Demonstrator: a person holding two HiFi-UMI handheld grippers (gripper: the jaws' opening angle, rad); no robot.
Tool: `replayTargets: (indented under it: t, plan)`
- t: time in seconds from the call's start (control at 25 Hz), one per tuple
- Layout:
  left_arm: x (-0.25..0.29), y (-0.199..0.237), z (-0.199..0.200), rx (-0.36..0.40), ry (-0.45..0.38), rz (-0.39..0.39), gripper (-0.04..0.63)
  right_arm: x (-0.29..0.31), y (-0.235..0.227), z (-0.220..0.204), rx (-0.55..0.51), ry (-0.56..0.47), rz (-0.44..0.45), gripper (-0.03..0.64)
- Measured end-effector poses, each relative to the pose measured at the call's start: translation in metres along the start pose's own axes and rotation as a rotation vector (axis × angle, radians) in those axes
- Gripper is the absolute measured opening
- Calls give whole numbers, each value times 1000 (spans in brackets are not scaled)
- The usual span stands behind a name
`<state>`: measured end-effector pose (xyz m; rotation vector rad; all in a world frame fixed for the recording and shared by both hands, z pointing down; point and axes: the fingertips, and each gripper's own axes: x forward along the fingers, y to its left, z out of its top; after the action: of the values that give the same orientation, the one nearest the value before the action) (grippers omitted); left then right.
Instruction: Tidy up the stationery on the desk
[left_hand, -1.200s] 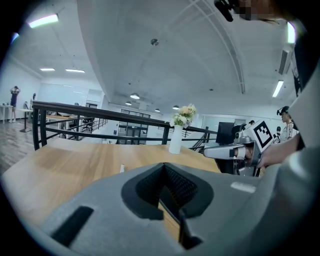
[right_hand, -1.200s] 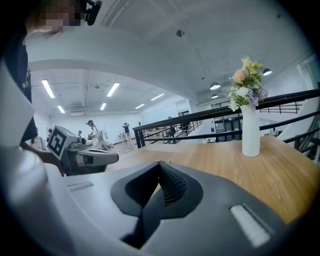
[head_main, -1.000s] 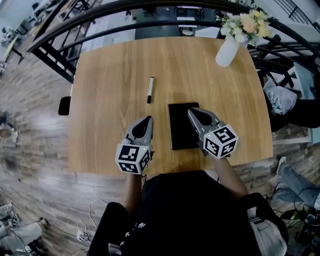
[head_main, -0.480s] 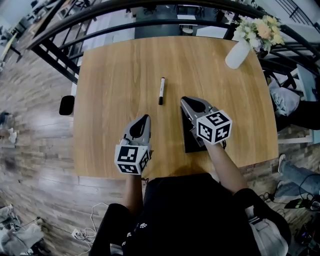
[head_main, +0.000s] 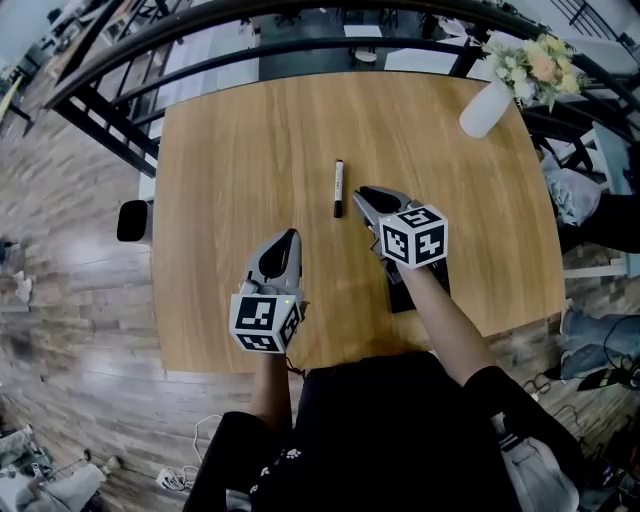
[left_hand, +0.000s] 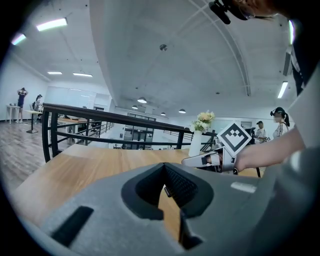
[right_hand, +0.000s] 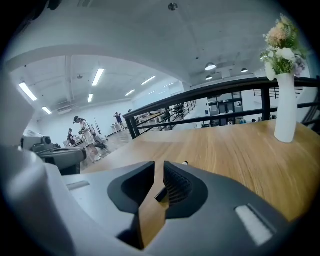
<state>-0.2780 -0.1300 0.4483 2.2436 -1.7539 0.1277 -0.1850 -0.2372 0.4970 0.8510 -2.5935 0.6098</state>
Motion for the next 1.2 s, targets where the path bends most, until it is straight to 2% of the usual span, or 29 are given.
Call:
replayTargets:
  t: [0.2,0.32,0.76,1.2]
  plan:
    - [6,19,-5,-32,7,-5,-6,30,-2,-6,20,56,-16,81]
    - [10,24,-10,-58,10,-14,-6,48,-5,-11,14,117,-31,123]
    - [22,35,-22,-92,35,-34,-6,91,-30,-33,39,216,-138,133]
    - [16,48,-37,-133,55,-17,-6,108,-35,-58,22,323,-170,150]
